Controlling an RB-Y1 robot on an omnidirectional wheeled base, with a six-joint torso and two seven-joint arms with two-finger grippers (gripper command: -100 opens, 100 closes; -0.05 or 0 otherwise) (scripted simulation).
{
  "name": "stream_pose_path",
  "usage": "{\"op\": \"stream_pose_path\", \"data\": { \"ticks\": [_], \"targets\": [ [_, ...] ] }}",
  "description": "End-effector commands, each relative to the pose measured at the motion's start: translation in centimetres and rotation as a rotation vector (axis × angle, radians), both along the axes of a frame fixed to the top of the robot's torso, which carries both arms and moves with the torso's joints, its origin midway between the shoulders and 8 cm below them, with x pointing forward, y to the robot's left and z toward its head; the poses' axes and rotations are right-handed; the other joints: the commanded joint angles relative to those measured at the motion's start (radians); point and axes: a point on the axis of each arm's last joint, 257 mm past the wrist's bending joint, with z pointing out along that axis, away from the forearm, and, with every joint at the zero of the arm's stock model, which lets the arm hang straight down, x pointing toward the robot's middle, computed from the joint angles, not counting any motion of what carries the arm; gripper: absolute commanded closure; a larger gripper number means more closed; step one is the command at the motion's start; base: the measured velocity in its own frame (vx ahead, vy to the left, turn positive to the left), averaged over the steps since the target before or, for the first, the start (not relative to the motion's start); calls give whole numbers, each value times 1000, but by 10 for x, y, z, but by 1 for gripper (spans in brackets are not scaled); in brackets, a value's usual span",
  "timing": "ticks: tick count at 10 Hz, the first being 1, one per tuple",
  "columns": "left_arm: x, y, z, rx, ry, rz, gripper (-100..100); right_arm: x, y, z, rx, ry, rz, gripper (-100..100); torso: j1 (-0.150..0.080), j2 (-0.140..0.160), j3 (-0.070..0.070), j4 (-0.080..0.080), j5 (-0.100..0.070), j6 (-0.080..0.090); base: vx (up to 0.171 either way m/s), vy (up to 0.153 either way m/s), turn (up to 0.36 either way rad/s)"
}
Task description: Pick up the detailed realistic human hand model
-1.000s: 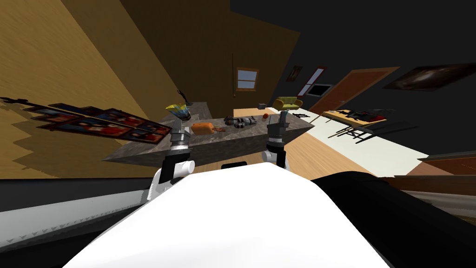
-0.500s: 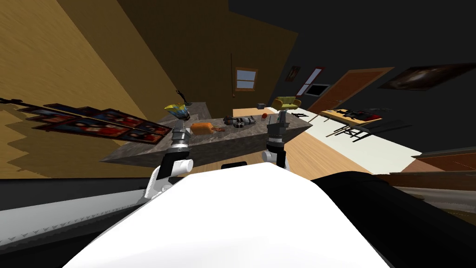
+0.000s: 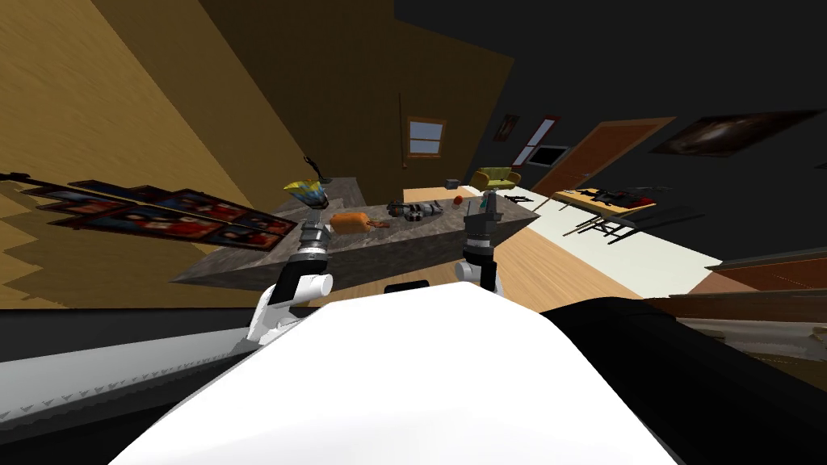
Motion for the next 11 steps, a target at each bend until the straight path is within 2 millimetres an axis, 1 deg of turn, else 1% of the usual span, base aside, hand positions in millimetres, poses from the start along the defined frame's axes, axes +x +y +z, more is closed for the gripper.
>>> {"op": "stream_pose_path", "data": {
  "ticks": [1, 2, 5, 6, 7, 8, 9, 10, 11],
  "targets": [
    [5, 8, -9, -13, 41, 13, -100, 0, 0, 0, 0, 0, 0, 0, 0, 0, 0, 0, 0, 0, -16, -6, -42],
    [6, 10, -13, -16, 59, 17, -100, 0, 0, 0, 0, 0, 0, 0, 0, 0, 0, 0, 0, 0, -15, -5, -19],
    [13, 23, -27, -41, 121, 40, -100, 0, 0, 0, 0, 0, 0, 0, 0, 0, 0, 0, 0, 0, -12, -7, -38],
    [13, 25, -34, -46, 149, 47, -100, 0, 0, 0, 0, 0, 0, 0, 0, 0, 0, 0, 0, 0, -9, -8, -22],
    [16, 32, -39, -59, 173, 58, -100, 0, 0, 0, 0, 0, 0, 0, 0, 0, 0, 0, 0, 0, -8, -13, -38],
    [16, 33, -44, -63, 193, 63, -100, 0, 0, 0, 0, 0, 0, 0, -1, 0, 0, 0, 0, 0, -5, -10, -28],
    [19, 40, -50, -78, 220, 76, -100, 0, 0, 0, 0, 0, 0, 0, 0, -1, 0, 0, 0, 0, -2, -18, -58],
    [19, 41, -55, -81, 237, 80, -100, 0, 0, 0, 0, 0, 0, 0, -1, -1, -1, 0, 0, 0, -1, -15, -27],
    [21, 48, -61, -97, 265, 94, -100, 0, 0, 0, 0, 0, 0, 0, -1, -1, 0, 0, 0, 0, 1, -20, -53]
  ]
}}
